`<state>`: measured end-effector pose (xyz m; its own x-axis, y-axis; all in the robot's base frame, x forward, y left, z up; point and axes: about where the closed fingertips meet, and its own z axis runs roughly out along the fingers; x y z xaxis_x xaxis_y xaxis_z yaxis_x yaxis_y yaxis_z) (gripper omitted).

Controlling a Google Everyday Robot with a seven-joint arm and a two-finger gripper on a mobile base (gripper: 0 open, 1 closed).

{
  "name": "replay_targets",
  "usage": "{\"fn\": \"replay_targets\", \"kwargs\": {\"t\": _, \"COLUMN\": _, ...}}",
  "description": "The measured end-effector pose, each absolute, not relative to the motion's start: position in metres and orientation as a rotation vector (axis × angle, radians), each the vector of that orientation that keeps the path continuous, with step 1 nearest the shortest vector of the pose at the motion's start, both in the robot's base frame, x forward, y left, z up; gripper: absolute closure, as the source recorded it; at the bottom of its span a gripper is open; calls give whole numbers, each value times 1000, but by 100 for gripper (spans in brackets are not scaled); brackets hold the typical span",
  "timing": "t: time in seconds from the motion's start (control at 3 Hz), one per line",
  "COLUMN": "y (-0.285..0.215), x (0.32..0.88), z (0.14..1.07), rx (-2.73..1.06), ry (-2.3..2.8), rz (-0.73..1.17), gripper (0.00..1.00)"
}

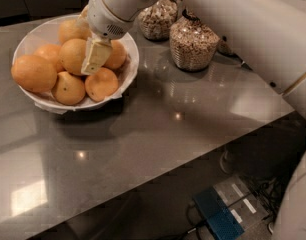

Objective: Pick orange from white bowl

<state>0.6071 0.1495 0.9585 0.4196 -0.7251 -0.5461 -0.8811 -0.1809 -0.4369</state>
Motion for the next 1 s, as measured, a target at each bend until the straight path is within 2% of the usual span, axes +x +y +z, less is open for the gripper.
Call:
{"fn": "replay_targets", "kwargs": {"t": 0.33, "y": 156, "x": 607, "z": 954, "rx": -1961, "ry": 1352, "rz": 292, "gripper": 31}}
{"fn": "replay_targets", "kwargs": {"t": 1.0, "y": 181, "x": 606, "z": 942, "rx": -1990, "ry": 1331, "rz": 315, "gripper": 31}}
